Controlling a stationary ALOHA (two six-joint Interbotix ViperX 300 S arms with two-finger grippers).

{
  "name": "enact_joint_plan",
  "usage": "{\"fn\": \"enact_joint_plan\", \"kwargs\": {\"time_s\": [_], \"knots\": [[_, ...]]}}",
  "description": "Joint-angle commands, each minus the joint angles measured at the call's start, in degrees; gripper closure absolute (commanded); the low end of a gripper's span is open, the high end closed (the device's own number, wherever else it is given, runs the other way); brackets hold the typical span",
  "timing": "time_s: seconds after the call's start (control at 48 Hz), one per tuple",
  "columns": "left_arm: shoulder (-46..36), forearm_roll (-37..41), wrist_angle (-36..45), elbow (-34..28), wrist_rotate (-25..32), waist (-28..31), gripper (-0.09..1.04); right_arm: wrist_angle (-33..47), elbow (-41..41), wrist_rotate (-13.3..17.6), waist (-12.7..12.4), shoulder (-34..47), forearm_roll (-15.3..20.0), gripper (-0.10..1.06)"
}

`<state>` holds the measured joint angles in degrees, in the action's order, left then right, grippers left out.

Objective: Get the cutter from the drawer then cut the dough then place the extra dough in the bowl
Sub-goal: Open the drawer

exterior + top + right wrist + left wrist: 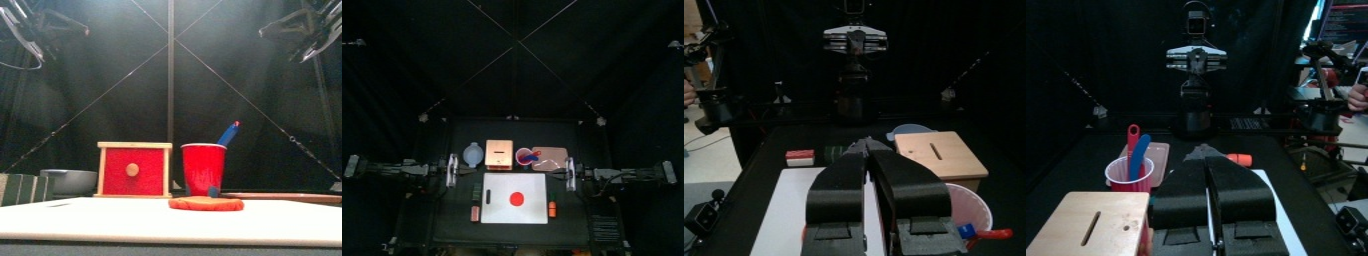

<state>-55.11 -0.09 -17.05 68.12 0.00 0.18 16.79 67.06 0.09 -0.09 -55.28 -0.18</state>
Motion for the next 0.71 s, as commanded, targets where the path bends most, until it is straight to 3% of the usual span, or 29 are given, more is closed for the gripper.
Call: {"fn": "enact_joint_plan", "kwargs": {"time_s": [0.021, 0.167, 0.25, 0.458, 0.708], "knots": [[4.5, 0.2, -4.8, 0.0, 0.1, 1.0, 0.92, 1.1, -1.1, -0.9, -2.5, 3.2, -0.7, 1.0], [11.5, -1.9, -17.4, 1.0, -1.1, 0.4, 0.9, 2.0, -4.7, -1.0, -6.0, 12.5, -4.4, 1.0], [16.3, -5.0, -24.3, 1.6, -2.1, -0.2, 0.89, 3.3, -8.7, -0.9, -8.7, 19.9, -8.4, 1.0], [29.4, -14.7, -33.9, 1.2, -3.2, -4.4, 0.89, 9.4, -18.8, -0.7, -14.2, 36.1, -15.6, 1.0], [41.9, -25.8, -39.8, -3.5, -3.1, -8.6, 0.8, 16.9, -30.4, -0.7, -20.0, 53.8, -17.8, 1.0]]}}
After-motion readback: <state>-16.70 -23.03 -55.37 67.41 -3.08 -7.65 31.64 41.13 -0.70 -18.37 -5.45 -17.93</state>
